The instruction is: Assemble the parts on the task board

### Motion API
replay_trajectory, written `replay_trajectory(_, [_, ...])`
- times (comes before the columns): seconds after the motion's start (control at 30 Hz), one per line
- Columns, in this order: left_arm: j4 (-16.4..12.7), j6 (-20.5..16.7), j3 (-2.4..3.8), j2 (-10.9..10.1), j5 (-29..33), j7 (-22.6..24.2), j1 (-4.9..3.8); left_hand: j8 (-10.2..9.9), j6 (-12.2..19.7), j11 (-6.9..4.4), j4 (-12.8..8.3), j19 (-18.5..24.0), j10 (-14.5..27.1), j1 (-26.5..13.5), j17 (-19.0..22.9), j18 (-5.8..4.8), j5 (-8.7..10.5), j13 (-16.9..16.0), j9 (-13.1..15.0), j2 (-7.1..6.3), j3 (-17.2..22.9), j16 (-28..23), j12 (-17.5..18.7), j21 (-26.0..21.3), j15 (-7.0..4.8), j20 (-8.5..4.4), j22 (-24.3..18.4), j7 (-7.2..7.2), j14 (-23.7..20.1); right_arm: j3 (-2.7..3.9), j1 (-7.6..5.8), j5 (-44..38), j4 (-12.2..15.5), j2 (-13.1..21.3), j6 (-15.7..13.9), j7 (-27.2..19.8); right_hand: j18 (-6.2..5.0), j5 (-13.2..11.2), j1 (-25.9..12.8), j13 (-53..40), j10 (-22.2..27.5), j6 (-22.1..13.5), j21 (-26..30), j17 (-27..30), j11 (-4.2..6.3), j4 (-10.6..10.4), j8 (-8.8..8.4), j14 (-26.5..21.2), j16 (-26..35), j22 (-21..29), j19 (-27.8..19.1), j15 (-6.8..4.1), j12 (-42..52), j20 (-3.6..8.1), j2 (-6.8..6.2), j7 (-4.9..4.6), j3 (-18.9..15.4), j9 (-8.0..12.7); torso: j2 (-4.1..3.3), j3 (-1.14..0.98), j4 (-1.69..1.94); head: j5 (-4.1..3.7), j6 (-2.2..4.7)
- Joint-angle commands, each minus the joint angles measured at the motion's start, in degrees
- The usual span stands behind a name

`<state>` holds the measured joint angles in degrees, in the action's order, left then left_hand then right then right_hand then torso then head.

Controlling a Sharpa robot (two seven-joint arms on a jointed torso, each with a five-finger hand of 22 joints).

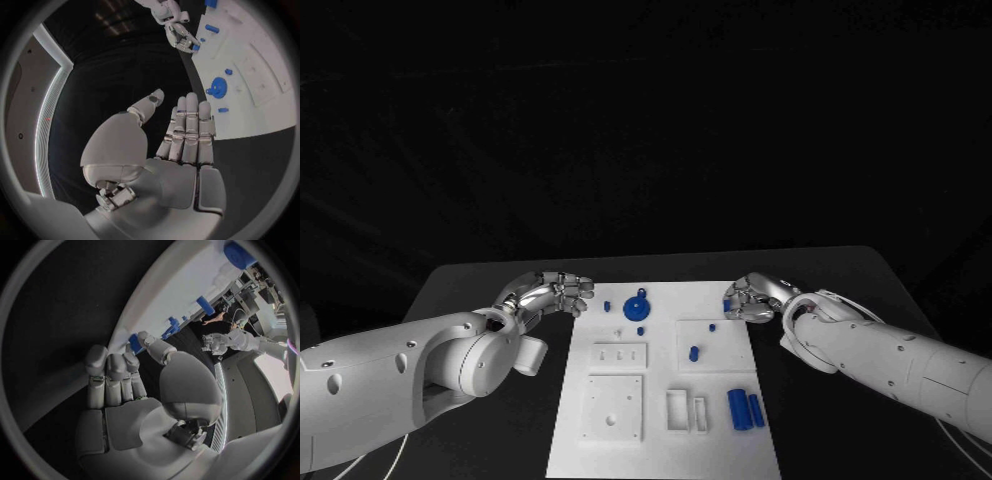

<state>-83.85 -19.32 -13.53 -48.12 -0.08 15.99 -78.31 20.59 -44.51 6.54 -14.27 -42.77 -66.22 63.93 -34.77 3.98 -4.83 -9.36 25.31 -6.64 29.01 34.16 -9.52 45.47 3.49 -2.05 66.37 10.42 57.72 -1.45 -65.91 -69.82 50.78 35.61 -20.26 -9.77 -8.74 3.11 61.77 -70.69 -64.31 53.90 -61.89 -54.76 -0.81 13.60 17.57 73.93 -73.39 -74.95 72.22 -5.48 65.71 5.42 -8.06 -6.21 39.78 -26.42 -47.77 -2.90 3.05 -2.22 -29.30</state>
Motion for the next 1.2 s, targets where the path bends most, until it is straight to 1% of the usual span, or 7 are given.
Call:
replay_trajectory(0.03, [-0.13,0.80,0.07,0.05,-0.22,0.43,-0.04,-0.32,-0.22,0.27,-0.33,0.34,-0.06,-0.53,0.05,1.12,0.32,-0.10,0.05,0.10,-0.07,-0.18,0.21,0.40,-0.09,-0.20,-0.07,0.24,-0.46,-0.04,0.09,-0.24,0.08,-0.08,0.81,-0.34,-6.26,-0.30,-0.10,-0.08,-0.14,0.66,-0.40,-0.11,0.40,0.09,0.33,-0.03,0.35,-1.05,-0.34,-0.38,0.35,-0.02,0.59,-0.64,0.35,-0.03,-0.02,0.02,0.01,-0.02,-0.07])
replay_trajectory(0.23, [-0.14,0.82,0.07,0.02,-0.22,0.44,-0.04,-0.33,-0.21,0.26,-0.35,0.35,-0.07,-0.52,0.05,1.12,0.32,-0.10,0.06,0.12,-0.05,-0.18,0.22,0.41,-0.09,-0.21,-0.08,0.24,-0.46,-0.04,0.09,-0.28,0.10,-0.08,-0.20,-0.19,-6.26,-0.29,-0.08,-0.18,-0.34,1.81,-0.49,-0.20,0.74,-0.02,0.88,-0.02,0.42,-1.02,-0.43,-0.69,0.54,-0.01,1.48,-0.28,1.02,-0.24,-0.01,0.05,0.02,-0.10,-0.04])
replay_trajectory(0.43, [-0.18,0.82,0.07,-0.01,-0.27,0.43,-0.05,-0.32,-0.24,0.25,-0.36,0.35,-0.09,-0.50,0.05,1.12,0.32,-0.11,0.07,0.16,-0.02,-0.18,0.21,0.42,-0.09,-0.20,-0.09,0.24,-0.46,-0.04,0.09,-0.29,0.32,-0.08,-1.66,0.37,-6.26,-0.29,-0.24,-0.22,-0.57,2.83,-0.60,-0.31,1.08,-0.15,1.36,0.00,0.44,-1.00,-0.44,-1.02,0.68,-0.01,1.79,0.09,1.56,-0.47,-0.03,0.04,-0.02,-0.13,0.03])
replay_trajectory(0.6, [-0.15,0.77,0.08,0.01,-0.28,0.25,-0.05,-0.23,-0.47,0.19,-0.17,0.37,-0.29,-0.73,0.06,1.09,0.33,-0.18,0.17,0.44,0.02,-0.17,0.15,0.50,-0.07,-0.17,-0.17,0.17,-0.46,-0.03,0.08,-0.36,1.65,0.39,-2.95,1.35,-6.26,-0.29,-0.18,-0.27,-0.81,3.30,-0.64,-0.40,1.27,-0.16,1.59,0.01,0.44,-0.96,-0.41,-1.20,0.82,0.03,2.05,0.28,2.07,-0.62,-0.01,0.07,0.00,-0.18,0.14])
replay_trajectory(0.73, [0.05,0.79,0.11,0.01,-0.72,-0.36,-0.09,0.02,-1.08,-0.14,0.39,0.42,-1.05,-1.44,0.06,1.08,0.32,-0.41,0.37,0.80,-0.02,-0.12,-0.17,0.65,-0.08,-0.17,-0.30,-0.19,-0.42,-0.02,-0.05,-1.34,3.60,1.11,-3.67,2.65,-6.26,-0.29,-0.23,-0.34,-1.06,3.83,-0.70,-0.49,1.46,-0.14,1.86,0.02,0.42,-0.92,-0.30,-1.38,0.97,0.10,2.07,0.48,2.41,-0.80,0.04,0.06,-0.06,-0.12,0.25])
replay_trajectory(1.03, [1.36,2.54,0.23,0.55,-4.19,-5.05,-0.50,1.13,-4.42,-1.93,3.08,0.08,-4.76,-4.99,-0.22,1.26,0.47,-1.47,1.00,1.22,-0.62,0.65,-1.73,1.42,-0.63,-0.63,-0.77,-1.63,0.58,-0.01,-2.52,-4.25,8.58,2.16,-3.06,6.57,-6.26,-0.29,-0.17,-0.44,-1.34,4.40,-0.74,-0.61,1.72,0.04,2.18,0.06,0.41,-0.85,-0.13,-1.63,1.14,0.21,2.32,0.74,2.99,-1.06,0.26,0.07,-0.28,-0.08,0.96])
replay_trajectory(1.2, [2.23,4.23,0.23,1.45,-7.31,-8.27,-1.07,1.45,-6.68,-3.04,5.01,-0.91,-7.14,-7.74,-1.03,1.43,0.72,-2.22,1.17,1.00,-1.18,2.33,-2.59,2.51,-1.73,-1.48,-1.04,-2.49,2.46,-0.01,-3.98,-8.49,13.19,2.45,-1.21,11.77,-6.26,-0.29,-0.16,-0.39,-1.34,4.57,-0.74,-0.66,1.81,0.20,2.28,0.08,0.41,-0.82,-0.08,-1.71,1.10,0.26,2.26,0.83,3.17,-1.16,0.75,0.22,-0.61,0.31,0.99])
